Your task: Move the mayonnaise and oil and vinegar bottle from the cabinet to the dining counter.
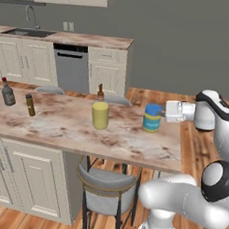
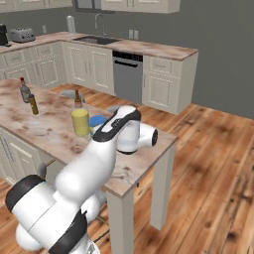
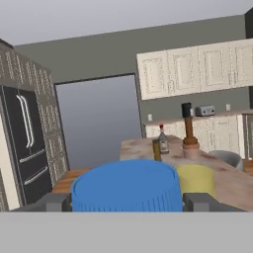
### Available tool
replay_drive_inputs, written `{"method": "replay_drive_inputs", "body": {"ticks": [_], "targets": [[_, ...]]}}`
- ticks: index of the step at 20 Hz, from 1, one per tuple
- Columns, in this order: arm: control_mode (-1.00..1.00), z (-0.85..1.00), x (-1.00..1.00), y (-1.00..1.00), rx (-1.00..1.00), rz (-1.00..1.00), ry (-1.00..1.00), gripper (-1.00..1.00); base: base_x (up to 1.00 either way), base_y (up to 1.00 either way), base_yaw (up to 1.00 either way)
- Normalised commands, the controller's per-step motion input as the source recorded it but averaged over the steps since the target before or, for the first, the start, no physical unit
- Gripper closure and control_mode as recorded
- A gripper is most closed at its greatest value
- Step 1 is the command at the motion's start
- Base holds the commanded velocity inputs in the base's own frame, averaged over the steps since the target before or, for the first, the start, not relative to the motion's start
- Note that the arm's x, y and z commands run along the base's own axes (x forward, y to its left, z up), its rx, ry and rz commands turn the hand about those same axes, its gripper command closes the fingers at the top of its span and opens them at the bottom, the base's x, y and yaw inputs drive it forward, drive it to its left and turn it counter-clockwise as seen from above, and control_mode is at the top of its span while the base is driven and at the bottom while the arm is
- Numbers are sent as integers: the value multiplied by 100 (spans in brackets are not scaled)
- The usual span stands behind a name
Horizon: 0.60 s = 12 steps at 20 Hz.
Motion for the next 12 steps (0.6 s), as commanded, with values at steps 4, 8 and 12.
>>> {"method": "replay_drive_inputs", "body": {"ticks": [4, 8, 12], "targets": [[-100, -29, 59, -4, 0, 0, 3, 100, 0, 0, 0], [-100, -38, 48, -9, 0, 0, 1, 100, 0, 0, 0], [-100, -41, 40, -8, 0, 0, 0, 100, 0, 0, 0]]}}
